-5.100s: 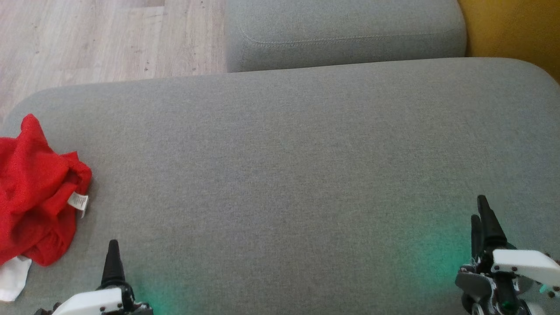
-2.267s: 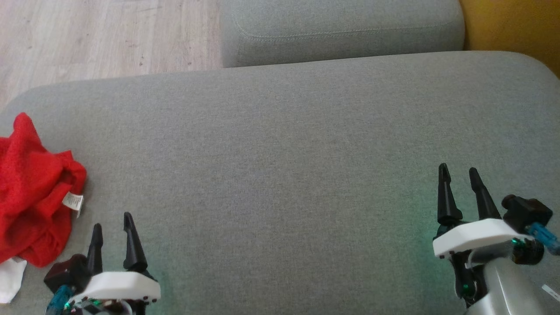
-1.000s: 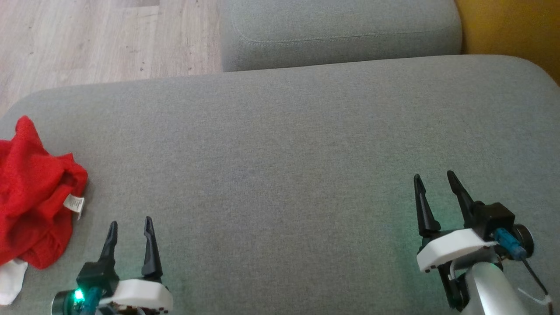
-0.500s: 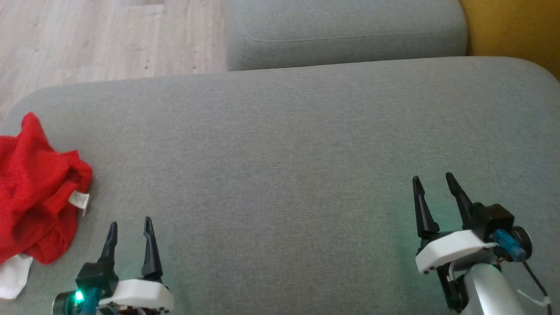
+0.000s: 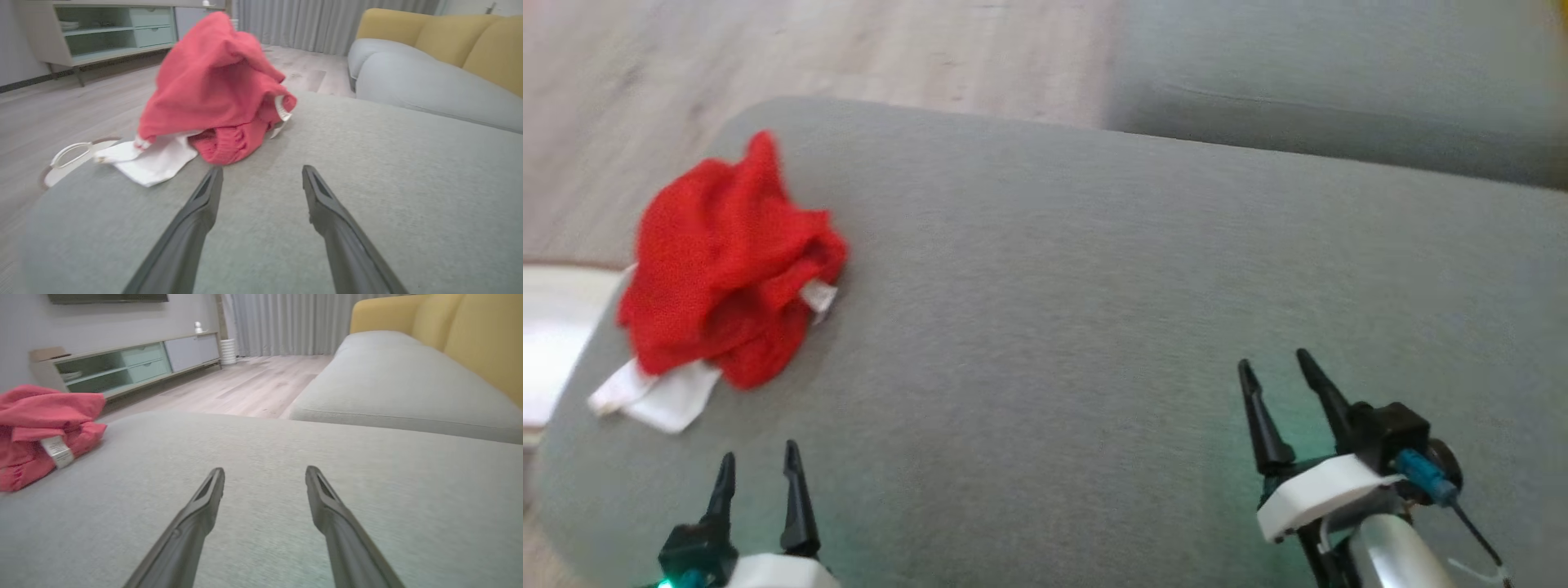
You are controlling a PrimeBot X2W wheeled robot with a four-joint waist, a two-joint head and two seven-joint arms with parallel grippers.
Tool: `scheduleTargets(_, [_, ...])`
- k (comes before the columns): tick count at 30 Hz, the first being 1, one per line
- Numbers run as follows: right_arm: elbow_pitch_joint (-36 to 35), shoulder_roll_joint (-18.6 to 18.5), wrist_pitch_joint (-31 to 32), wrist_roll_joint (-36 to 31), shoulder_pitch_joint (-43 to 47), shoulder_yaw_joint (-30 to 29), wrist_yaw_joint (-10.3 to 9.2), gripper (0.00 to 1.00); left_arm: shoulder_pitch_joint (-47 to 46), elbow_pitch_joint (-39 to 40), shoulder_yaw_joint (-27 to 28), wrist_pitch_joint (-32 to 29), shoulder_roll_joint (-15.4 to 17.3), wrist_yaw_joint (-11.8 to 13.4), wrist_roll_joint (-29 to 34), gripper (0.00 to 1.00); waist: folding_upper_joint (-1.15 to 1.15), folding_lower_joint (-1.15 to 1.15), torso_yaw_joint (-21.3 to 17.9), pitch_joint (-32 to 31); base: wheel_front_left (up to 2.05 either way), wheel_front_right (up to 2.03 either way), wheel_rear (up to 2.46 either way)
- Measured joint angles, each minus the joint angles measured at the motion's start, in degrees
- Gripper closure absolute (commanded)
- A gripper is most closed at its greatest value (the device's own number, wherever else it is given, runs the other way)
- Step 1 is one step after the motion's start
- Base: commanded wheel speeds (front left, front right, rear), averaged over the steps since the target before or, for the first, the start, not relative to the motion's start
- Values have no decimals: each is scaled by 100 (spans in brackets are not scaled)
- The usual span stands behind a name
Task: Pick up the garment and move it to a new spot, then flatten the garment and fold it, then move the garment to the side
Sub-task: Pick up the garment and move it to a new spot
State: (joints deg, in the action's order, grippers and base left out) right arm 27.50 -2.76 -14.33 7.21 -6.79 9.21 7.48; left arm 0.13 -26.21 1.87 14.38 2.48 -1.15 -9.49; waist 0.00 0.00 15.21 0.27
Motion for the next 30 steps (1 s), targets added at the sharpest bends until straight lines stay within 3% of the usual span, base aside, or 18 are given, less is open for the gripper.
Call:
scheduleTargets(8, [107, 0, -3, 244, -32, 648, 0, 0, 241, 22, 405, 0, 10, -42, 57, 0, 0, 0, 1020, 26, 0, 0, 0])
scheduleTargets(13, [156, 0, -3, 288, -114, 834, 0, 0, 288, 47, 552, 0, 10, -90, 108, 0, 0, 0, 1397, 75, 0, 0, 0])
scheduleTargets(23, [264, -4, -3, 166, -207, 851, 0, 0, 47, 253, 671, 0, 0, -174, 86, 0, 0, 0, 1350, 372, 0, 0, 0])
scheduleTargets(26, [265, -26, -3, 80, -322, 831, 0, 0, -468, 296, 708, 0, 59, -321, 21, 0, 0, 0, 1265, 554, 0, 0, 0])
scheduleTargets(30, [259, -165, -3, 29, -446, 812, 0, 0, -1496, 90, 682, 9, 420, -498, -83, 0, 0, 1, 1128, 840, 0, 0, 0])
